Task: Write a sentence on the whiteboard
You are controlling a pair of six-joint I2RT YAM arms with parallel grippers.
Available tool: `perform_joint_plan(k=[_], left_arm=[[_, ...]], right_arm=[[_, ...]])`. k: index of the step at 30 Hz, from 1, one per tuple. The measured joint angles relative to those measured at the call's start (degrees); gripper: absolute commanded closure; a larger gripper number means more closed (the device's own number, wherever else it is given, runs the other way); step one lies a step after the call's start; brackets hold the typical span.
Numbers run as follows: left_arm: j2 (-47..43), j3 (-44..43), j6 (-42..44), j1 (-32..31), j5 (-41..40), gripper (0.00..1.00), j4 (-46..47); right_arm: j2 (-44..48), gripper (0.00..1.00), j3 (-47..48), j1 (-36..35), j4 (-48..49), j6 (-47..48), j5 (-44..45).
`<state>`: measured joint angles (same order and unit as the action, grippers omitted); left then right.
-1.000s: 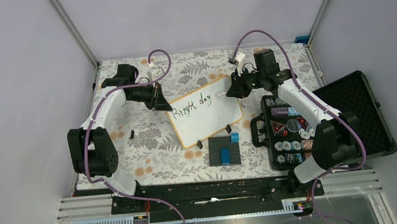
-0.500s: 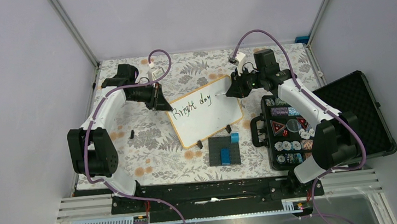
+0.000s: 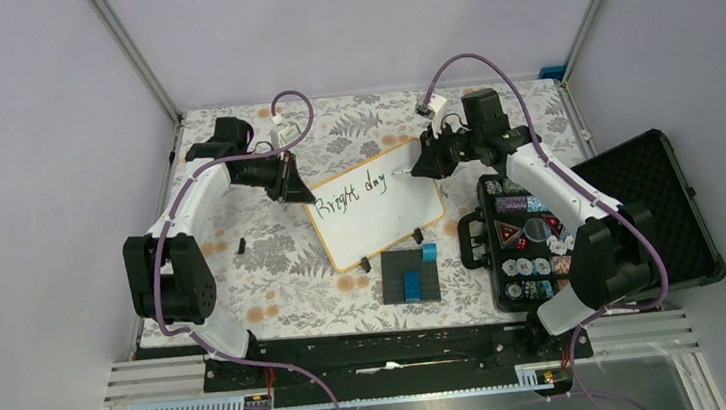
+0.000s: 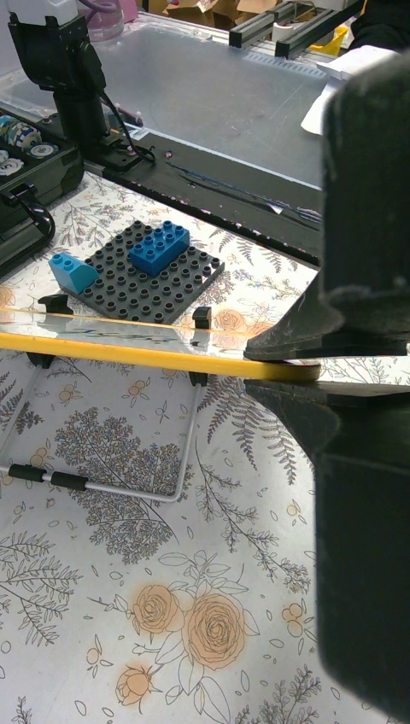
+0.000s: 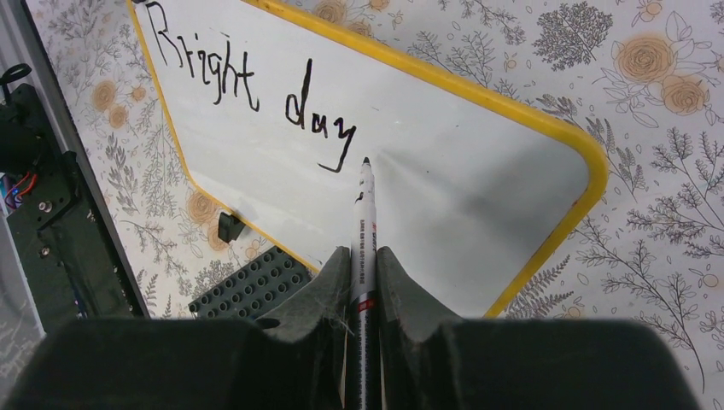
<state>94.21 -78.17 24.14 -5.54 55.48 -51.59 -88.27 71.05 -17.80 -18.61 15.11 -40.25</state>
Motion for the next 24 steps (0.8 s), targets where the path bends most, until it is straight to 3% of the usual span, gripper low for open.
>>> perform_joint_plan(k=[24], left_arm=[[-0.02,0.00,0.00,-0.02,-0.02,1.00,0.00]], right_arm=[[-2.40,1.00,1.84,-1.16,0.76,-0.20,0.22]])
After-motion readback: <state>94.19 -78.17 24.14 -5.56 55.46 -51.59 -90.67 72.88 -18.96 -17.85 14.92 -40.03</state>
